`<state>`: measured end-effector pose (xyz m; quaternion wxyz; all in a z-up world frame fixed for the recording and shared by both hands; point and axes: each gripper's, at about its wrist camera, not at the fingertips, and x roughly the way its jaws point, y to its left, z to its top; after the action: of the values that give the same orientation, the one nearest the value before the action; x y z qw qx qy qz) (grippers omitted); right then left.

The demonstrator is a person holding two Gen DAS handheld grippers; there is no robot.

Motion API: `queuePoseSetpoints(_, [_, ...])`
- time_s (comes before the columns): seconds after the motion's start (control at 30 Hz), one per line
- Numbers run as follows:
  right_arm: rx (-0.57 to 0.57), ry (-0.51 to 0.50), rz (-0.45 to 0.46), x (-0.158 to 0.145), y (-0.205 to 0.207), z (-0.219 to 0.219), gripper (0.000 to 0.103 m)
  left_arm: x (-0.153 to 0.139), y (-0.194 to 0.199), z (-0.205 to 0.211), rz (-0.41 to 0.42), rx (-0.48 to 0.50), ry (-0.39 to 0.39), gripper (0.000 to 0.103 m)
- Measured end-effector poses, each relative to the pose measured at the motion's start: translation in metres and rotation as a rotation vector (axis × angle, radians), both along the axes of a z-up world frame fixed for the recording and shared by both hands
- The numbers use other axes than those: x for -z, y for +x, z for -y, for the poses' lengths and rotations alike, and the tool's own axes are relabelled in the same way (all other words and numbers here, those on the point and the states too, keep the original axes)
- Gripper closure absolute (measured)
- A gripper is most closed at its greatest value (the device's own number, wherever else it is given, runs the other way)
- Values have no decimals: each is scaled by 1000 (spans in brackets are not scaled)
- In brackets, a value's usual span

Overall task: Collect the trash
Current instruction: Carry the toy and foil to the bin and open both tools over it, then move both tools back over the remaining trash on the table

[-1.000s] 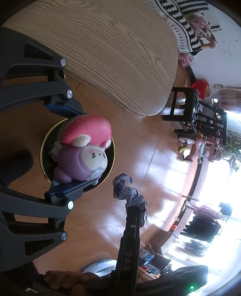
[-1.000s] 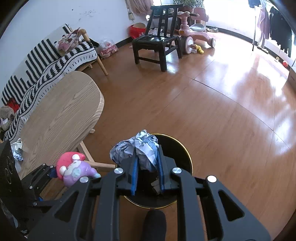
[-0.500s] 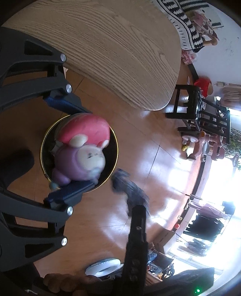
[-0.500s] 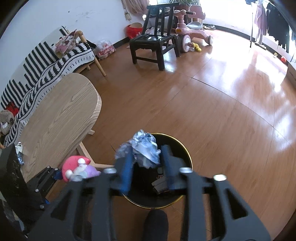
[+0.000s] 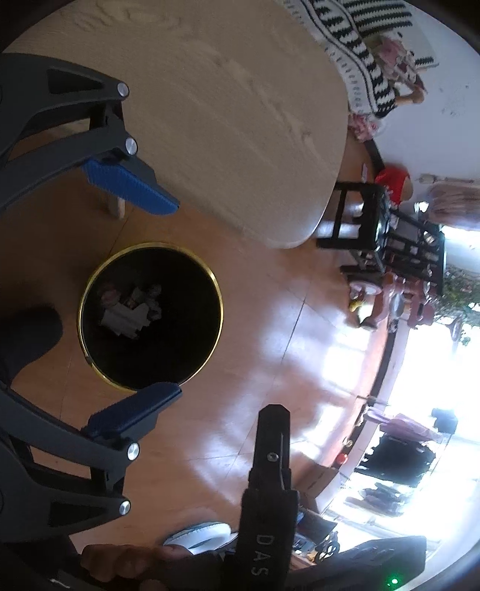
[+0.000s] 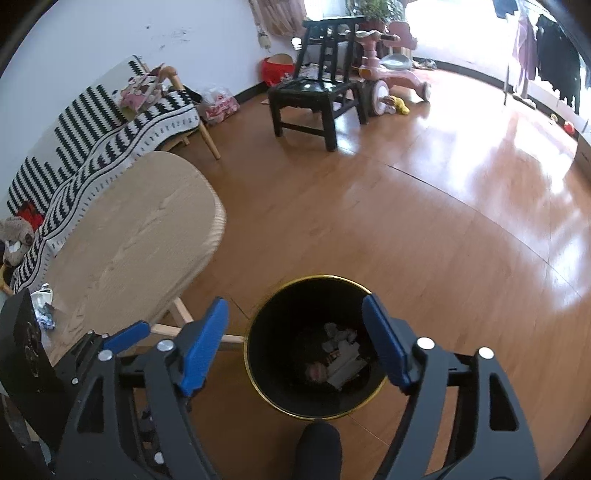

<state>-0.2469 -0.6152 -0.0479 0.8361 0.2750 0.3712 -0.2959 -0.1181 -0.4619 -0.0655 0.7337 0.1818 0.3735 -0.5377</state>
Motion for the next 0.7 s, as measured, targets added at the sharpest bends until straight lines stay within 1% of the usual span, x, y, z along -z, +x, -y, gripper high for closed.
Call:
queuePoseSetpoints(0.13, [-41,-23,24,-16,24,-23,16,-20,17,-33,16,-55,-28,9])
queuePoseSetpoints(0.2, [-66,-35,37,-23,38,-34,12,-31,34,-59,39,-109,-33,7])
queuePoseSetpoints(0.27, [-95,-46,54,-29,57,-49,11,-38,51,-81,68,-163,-25,7])
queuePoseSetpoints(0.37, [-153,-19,75,-36,95,-74,11,-49,77,-122,108,-259,-11,7])
queuePoseSetpoints(0.4, [-174,-13,87,-40,109,-84,10,-53,90,-145,122,-312,-7,7])
queuePoseSetpoints(0.53, [-283,-18,119,-53,171,-138,9,-61,130,-214,134,-452,-11,7])
queuePoseSetpoints(0.57, [-324,-16,122,-54,190,-157,9,-62,144,-240,142,-506,-9,7])
queuePoseSetpoints(0.63, [-405,-9,118,-53,223,-193,9,-62,163,-277,158,-582,-3,7])
queuePoseSetpoints(0.7, [-468,-6,113,-50,248,-221,9,-62,183,-319,165,-666,-1,7])
